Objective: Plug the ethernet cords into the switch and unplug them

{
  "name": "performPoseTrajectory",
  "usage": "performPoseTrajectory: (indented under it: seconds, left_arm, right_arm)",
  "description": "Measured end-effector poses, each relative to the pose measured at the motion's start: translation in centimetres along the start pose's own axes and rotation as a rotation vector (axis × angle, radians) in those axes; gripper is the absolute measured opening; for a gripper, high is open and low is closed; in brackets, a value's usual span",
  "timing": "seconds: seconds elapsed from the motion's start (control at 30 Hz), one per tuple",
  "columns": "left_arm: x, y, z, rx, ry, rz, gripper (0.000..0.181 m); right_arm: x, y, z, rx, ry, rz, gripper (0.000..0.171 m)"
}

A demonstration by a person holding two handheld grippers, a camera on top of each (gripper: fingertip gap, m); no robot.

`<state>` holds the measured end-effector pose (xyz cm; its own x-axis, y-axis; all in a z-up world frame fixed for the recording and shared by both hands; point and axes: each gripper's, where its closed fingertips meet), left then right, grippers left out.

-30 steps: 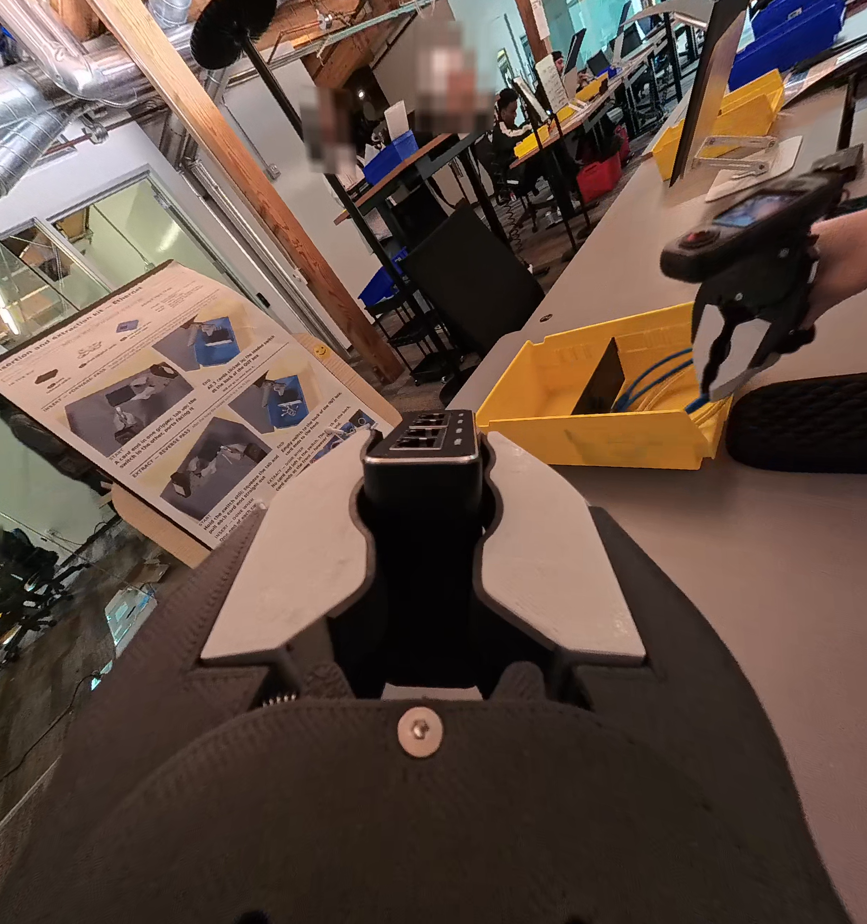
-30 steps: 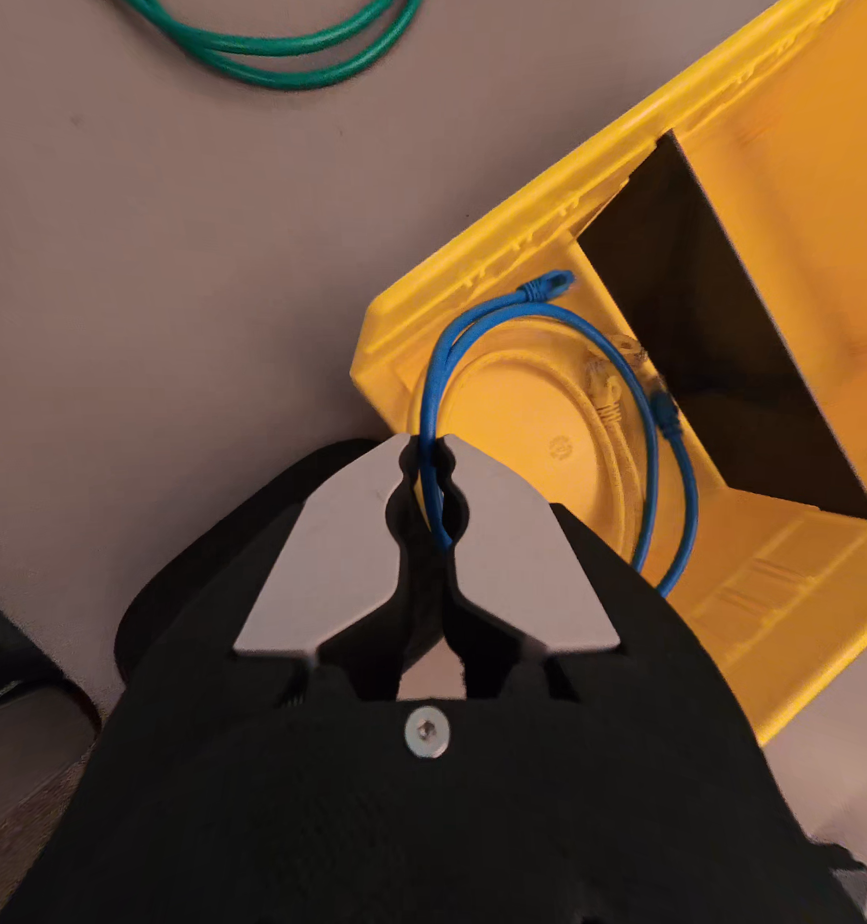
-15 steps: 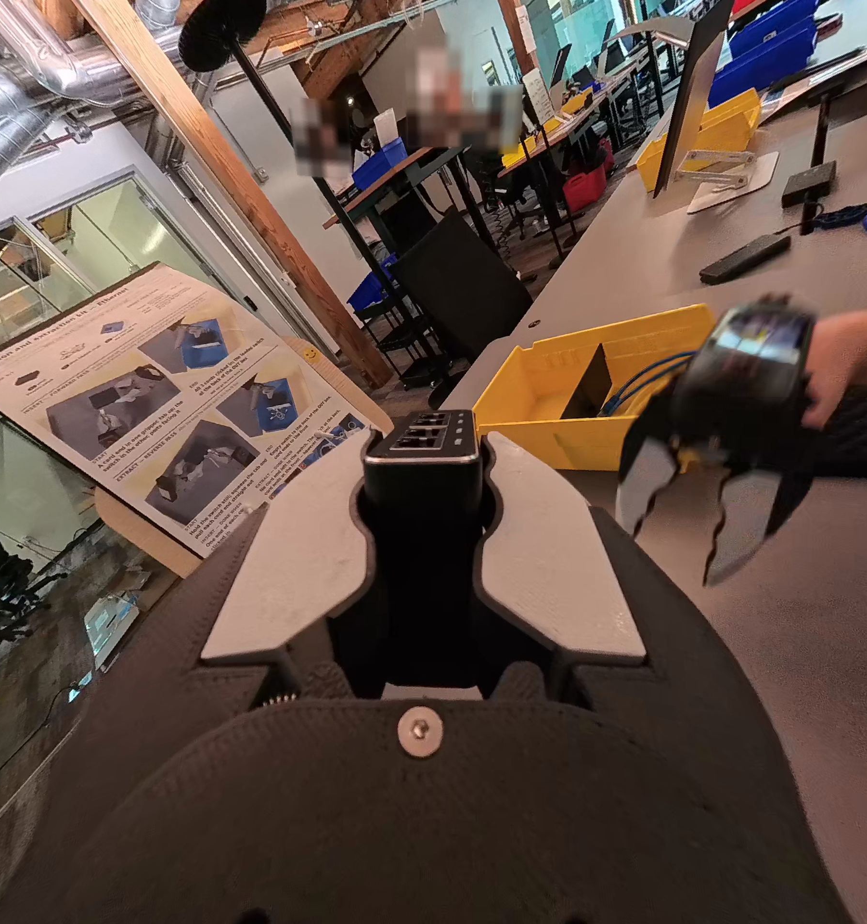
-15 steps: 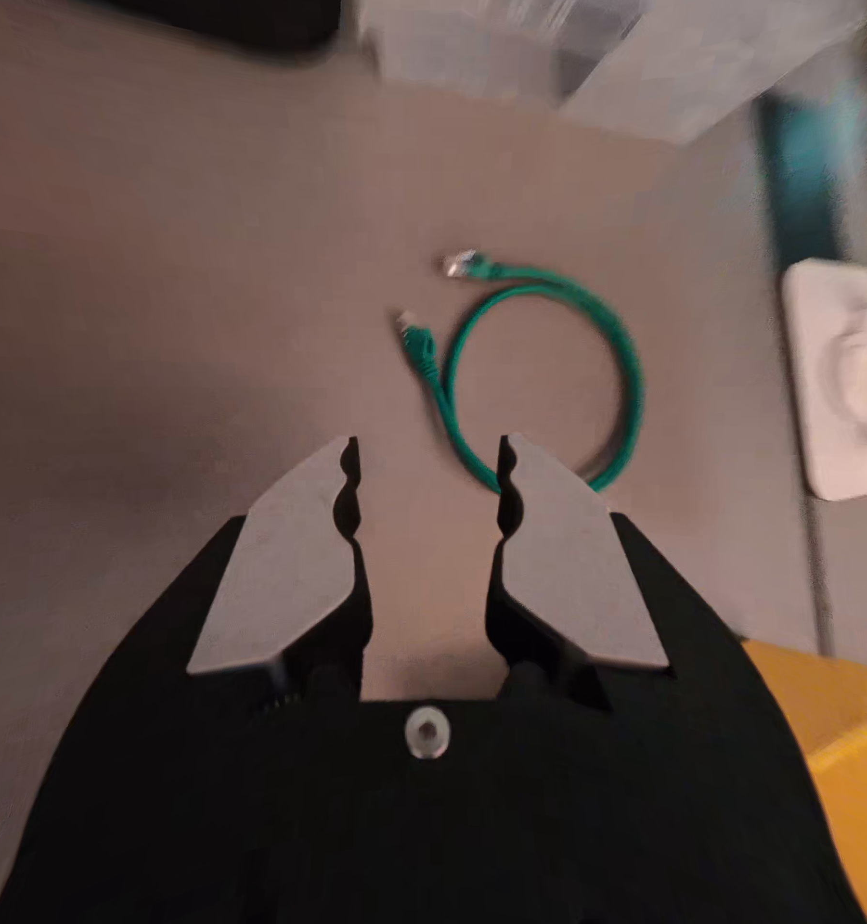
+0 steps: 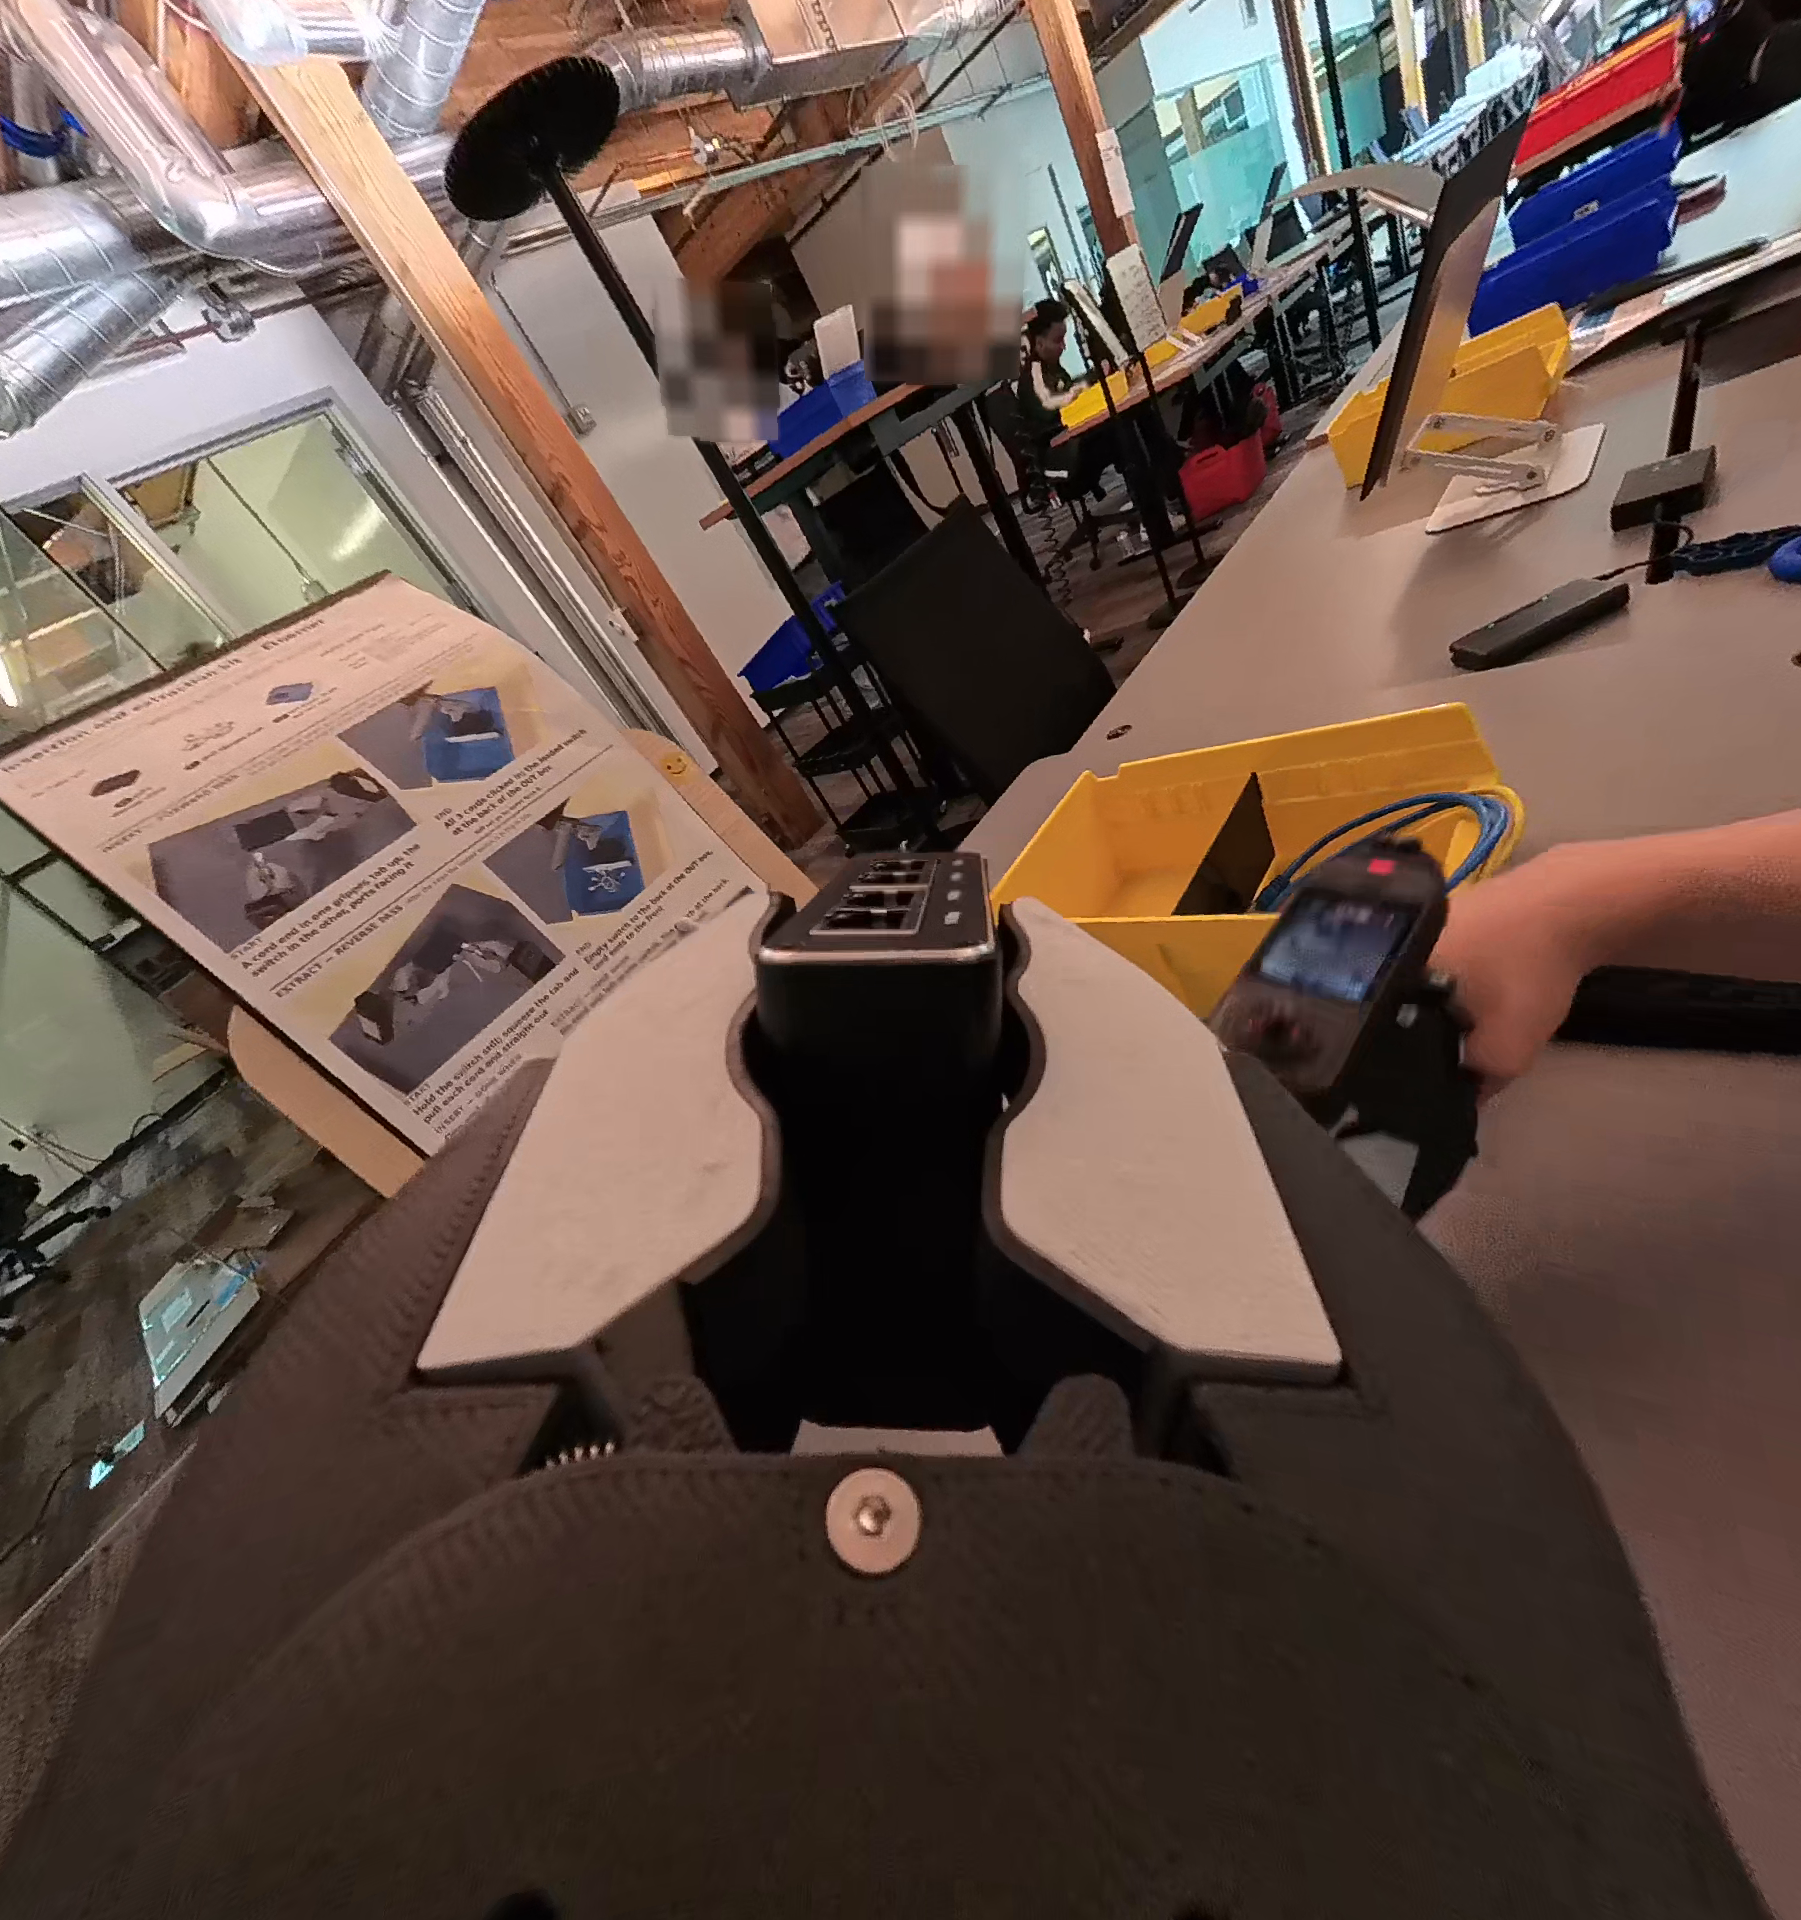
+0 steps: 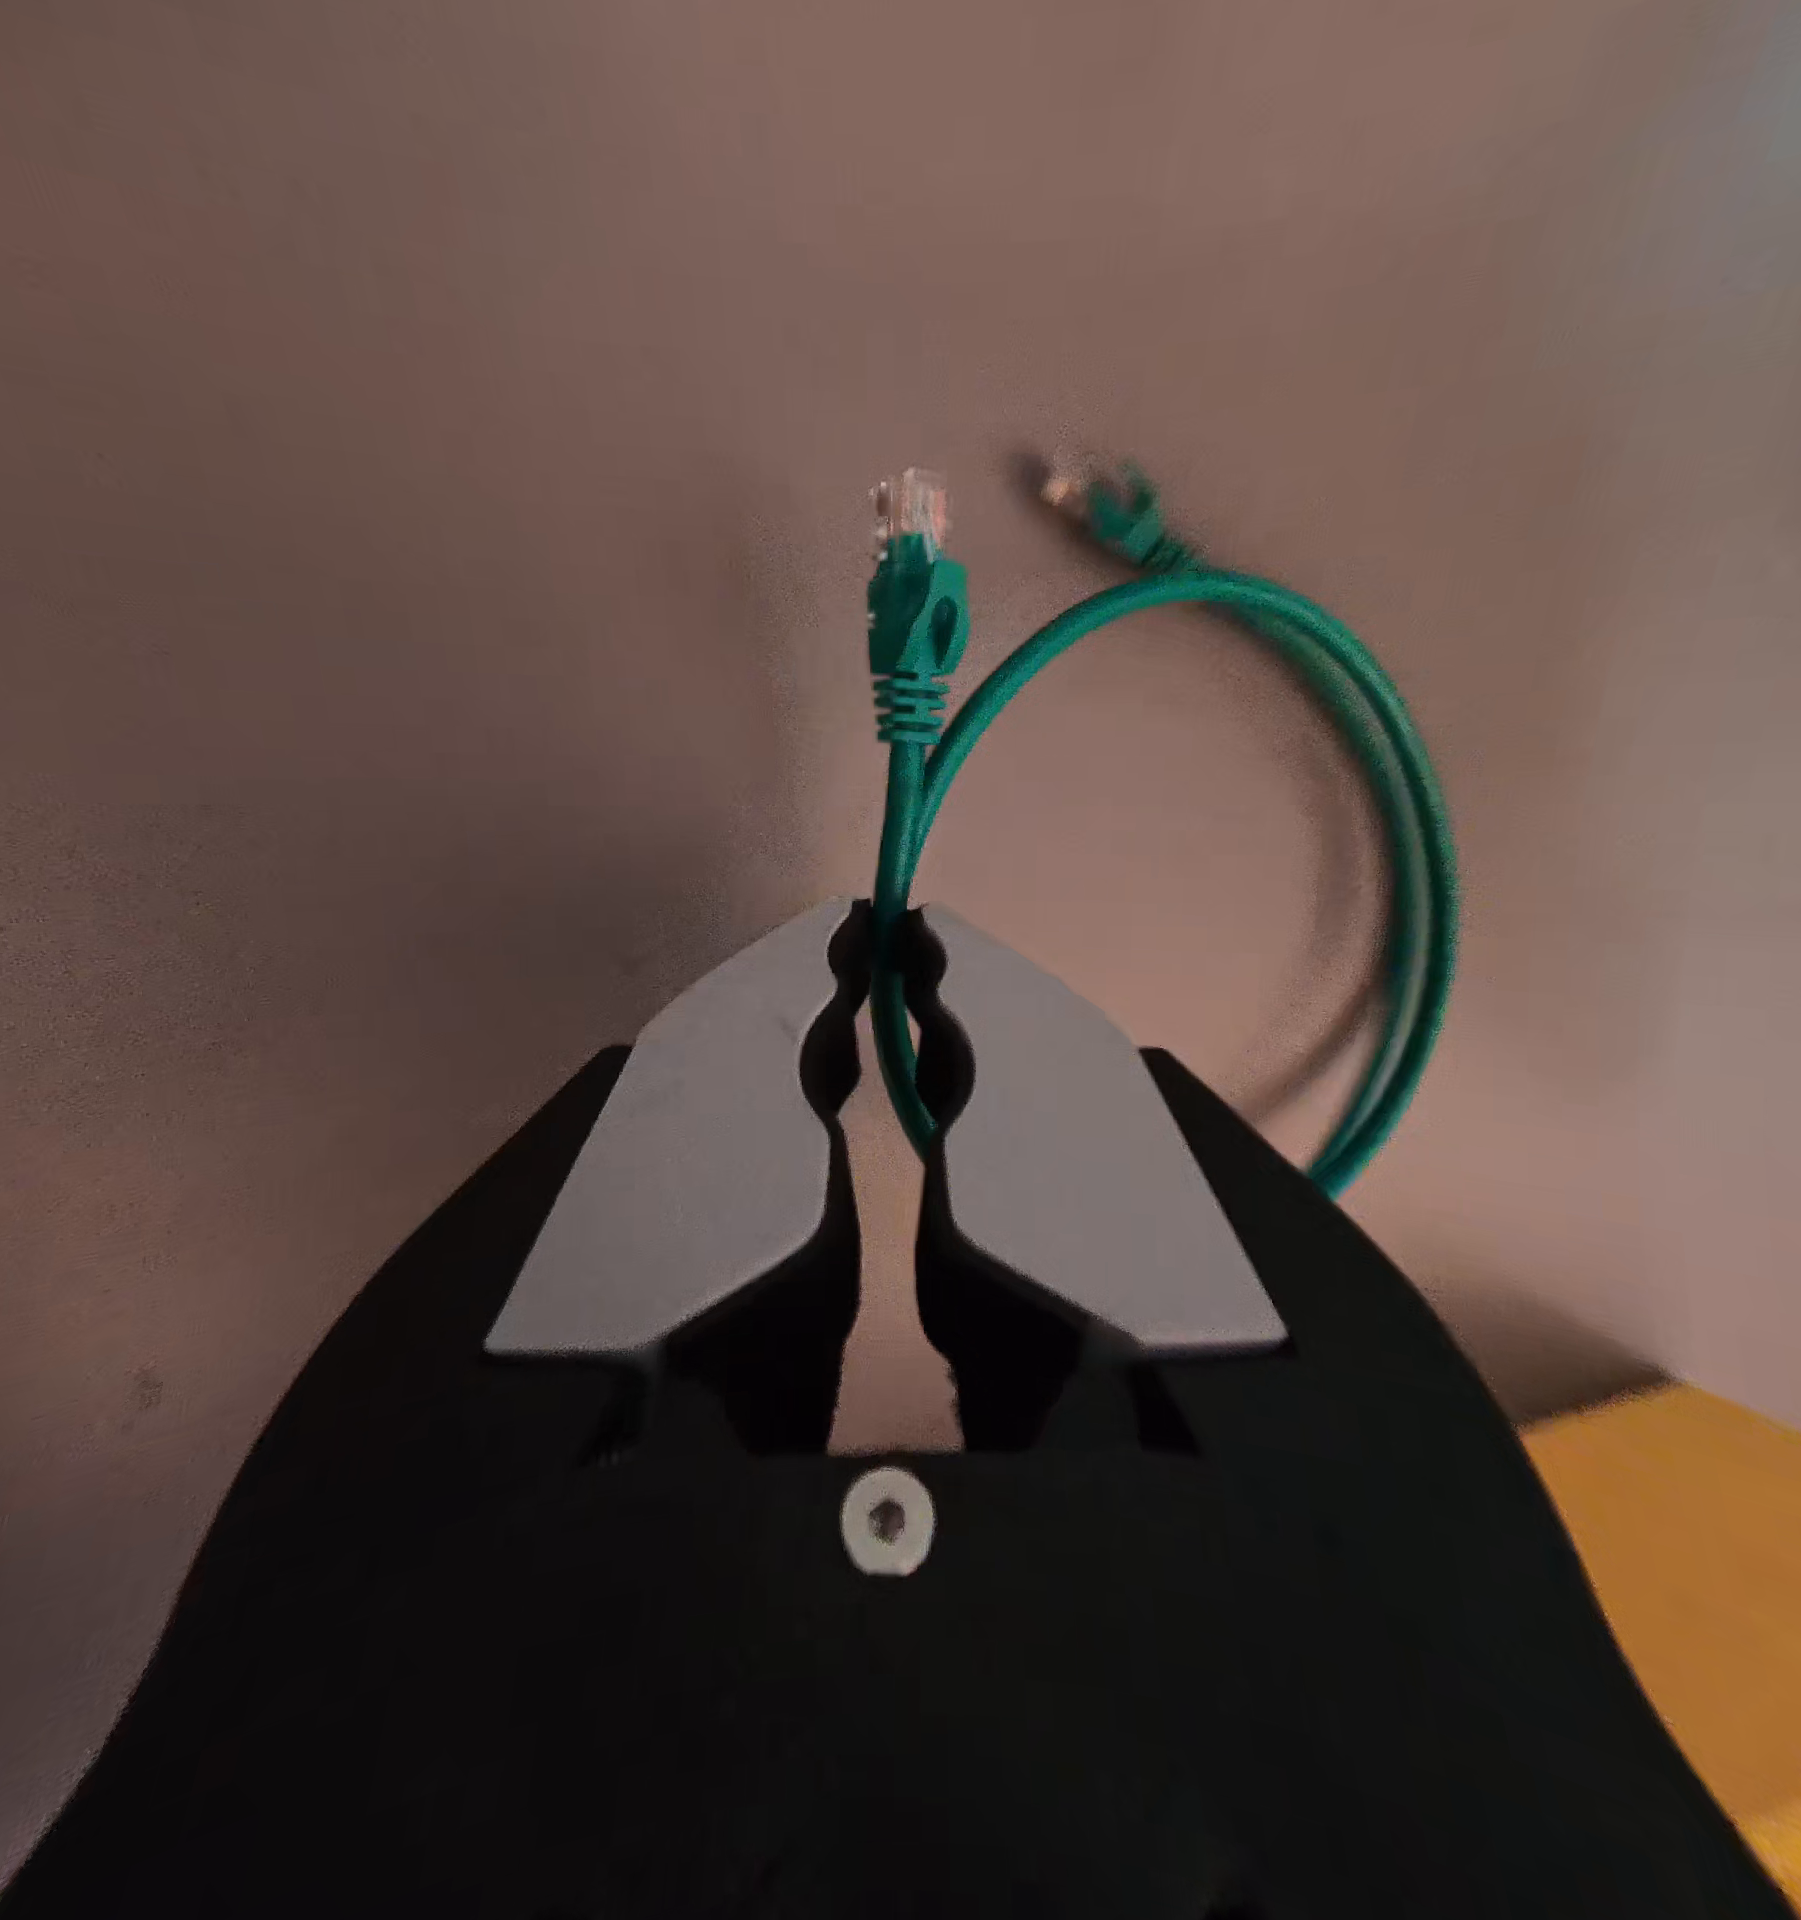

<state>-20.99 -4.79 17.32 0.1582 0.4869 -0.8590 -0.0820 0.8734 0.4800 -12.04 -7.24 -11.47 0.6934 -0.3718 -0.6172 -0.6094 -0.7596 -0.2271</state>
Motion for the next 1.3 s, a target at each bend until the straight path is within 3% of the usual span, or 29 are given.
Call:
performPoseTrajectory:
  seconds: [0.03,0.2,0.27,0.37,0.5,0.67,0.8,0.83,0.93,1.07,1.17,1.3]
  left_arm:
    - [-0.3,-0.1,-0.1,0.005,-0.012,-0.004,0.037]
    - [-0.9,-0.8,0.0,0.041,-0.038,-0.019,0.036]
    - [-0.8,-1.0,0.2,0.045,-0.029,-0.013,0.036]
    - [-0.7,-1.6,0.6,0.059,-0.019,-0.004,0.036]
    - [-0.7,-2.2,1.0,0.077,-0.009,0.009,0.036]
    - [-0.4,-2.4,1.2,0.086,0.002,0.008,0.036]
    - [-0.2,-2.4,1.3,0.091,0.010,-0.001,0.036]
    - [-0.1,-2.4,1.4,0.094,0.010,-0.005,0.036]
    - [-0.1,-3.0,1.8,0.130,-0.002,-0.031,0.037]
    - [-0.4,-4.9,2.7,0.240,-0.045,-0.100,0.036]
    - [-0.7,-6.9,3.2,0.330,-0.055,-0.129,0.036]
    - [-1.1,-9.2,3.8,0.408,-0.062,-0.125,0.037]
  right_arm:
    - [-1.2,-0.6,-2.2,0.052,-0.030,-0.020,0.007]
    - [-3.7,-3.7,-16.4,0.353,-0.042,-0.090,0.006]
    - [-2.0,-4.7,-20.8,0.432,0.009,-0.063,0.007]
    - [1.4,-5.8,-24.6,0.500,0.040,0.005,0.007]
    - [7.5,-5.5,-24.5,0.452,0.065,0.159,0.007]
    - [17.8,-4.0,-19.9,0.296,0.247,0.399,0.007]
    - [20.7,-2.6,-16.7,0.166,0.254,0.535,0.009]
    - [20.3,-2.8,-16.9,0.171,0.240,0.544,0.009]
    - [16.0,-4.8,-19.0,0.299,0.133,0.479,0.032]
    - [1.4,-4.2,-19.4,0.340,-0.226,0.137,0.061]
    - [-8.7,-0.9,-18.5,0.294,-0.460,-0.094,0.068]
    - [-15.4,1.5,-17.4,0.217,-0.625,-0.173,0.067]
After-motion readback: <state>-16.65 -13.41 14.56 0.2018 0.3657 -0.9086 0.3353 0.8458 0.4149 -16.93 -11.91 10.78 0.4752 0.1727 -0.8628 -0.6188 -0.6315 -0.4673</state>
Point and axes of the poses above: each gripper's, where its closed fingertips meet, z out along the fingers, x out of its underside, y = z × x across the jaws, and after that the axes turned 11 degrees about -y, right-handed
